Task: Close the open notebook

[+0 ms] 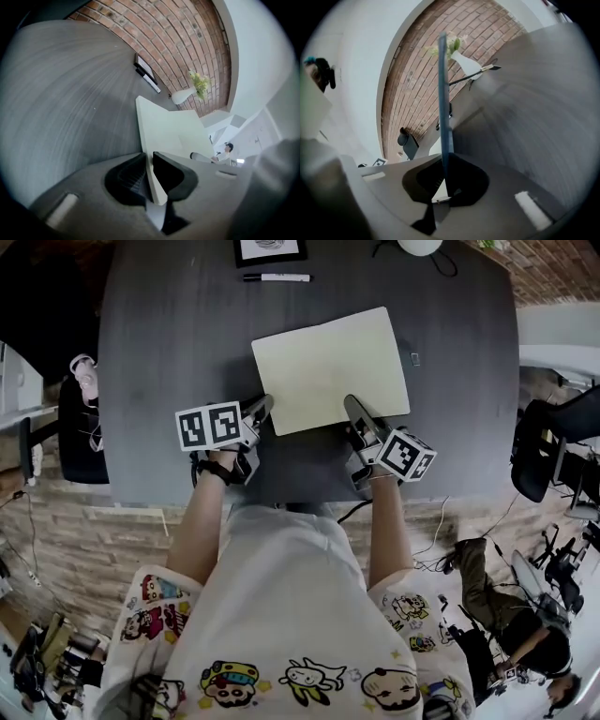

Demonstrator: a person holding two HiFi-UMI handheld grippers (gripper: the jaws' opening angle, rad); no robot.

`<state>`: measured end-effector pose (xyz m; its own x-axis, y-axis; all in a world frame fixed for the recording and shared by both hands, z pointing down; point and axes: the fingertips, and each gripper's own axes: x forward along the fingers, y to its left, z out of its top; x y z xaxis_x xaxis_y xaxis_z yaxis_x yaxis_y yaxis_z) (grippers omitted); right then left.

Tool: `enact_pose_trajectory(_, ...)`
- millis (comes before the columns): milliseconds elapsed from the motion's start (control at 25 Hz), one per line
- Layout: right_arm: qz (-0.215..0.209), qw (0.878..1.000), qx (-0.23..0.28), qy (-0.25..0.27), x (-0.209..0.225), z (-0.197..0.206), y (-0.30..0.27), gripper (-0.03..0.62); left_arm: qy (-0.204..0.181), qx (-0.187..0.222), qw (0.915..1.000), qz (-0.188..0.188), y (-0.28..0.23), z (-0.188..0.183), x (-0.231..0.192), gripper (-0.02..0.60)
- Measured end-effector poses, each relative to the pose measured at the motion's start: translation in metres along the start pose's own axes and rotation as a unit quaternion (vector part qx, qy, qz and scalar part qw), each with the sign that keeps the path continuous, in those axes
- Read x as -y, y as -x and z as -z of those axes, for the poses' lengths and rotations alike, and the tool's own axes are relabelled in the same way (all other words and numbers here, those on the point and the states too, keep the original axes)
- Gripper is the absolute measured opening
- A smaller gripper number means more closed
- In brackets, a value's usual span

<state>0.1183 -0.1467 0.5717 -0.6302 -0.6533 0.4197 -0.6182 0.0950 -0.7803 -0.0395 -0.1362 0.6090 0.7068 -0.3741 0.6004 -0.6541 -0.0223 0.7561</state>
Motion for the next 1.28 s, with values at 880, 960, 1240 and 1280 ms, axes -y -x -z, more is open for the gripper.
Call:
enact_pose_trajectory(880,0.148,0.902,-0.038,0.403,-0.03,0.039,0.003,0.08,0.12,0.128,0.9788,0.105,0.032,0.007,-0.008,0.046)
enact_pose_trajectory(960,0.143,0.888,-0.049,0.435,-0.034,0.043,0.0,0.099,0.127,0.137,0.9758,0.114,0.035,0.009,-0.007,0.046)
enact_pose_trajectory(1240,0.13,0.835,-0.098,0.526,-0.043,0.063,-0.01,0.173,0.142,0.17,0.9686,0.113,0.058,0.011,-0.017,0.046)
enact_pose_trajectory(1280,0.128,0.826,-0.106,0.538,-0.043,0.065,-0.012,0.183,0.145,0.175,0.9669,0.115,0.061,0.011,-0.018,0.046)
